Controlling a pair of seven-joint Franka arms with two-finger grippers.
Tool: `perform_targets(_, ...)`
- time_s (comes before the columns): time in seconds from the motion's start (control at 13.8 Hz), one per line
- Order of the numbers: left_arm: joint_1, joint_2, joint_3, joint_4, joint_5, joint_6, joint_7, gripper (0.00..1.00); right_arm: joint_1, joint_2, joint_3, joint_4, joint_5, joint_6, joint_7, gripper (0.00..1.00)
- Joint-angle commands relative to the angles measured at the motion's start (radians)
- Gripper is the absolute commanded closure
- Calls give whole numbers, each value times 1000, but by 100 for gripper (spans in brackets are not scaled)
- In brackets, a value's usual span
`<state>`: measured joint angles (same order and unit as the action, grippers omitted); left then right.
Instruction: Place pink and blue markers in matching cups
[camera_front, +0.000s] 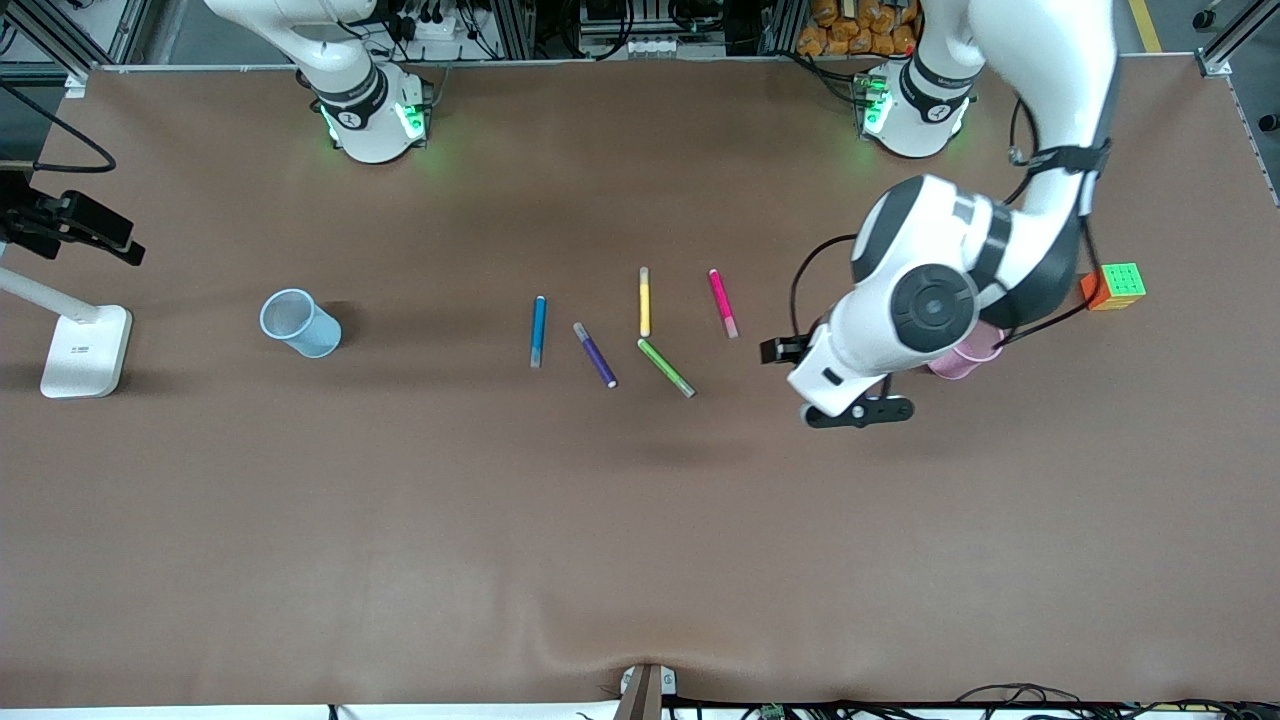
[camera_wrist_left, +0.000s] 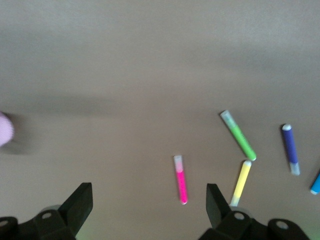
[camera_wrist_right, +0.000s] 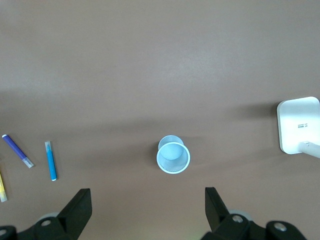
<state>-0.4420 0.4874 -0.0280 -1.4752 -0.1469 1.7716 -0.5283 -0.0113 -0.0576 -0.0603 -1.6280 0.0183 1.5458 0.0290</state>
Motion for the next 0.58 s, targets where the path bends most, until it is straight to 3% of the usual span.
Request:
perform_targets(0.0, -20, 20, 8, -34, -28, 67, -47, 0, -4, 35, 17, 19, 3, 14, 22, 0)
perform_targets(0.51, -115, 30, 11, -218, -19, 320, -179, 0, 126, 133, 19, 20, 3, 46, 327, 0)
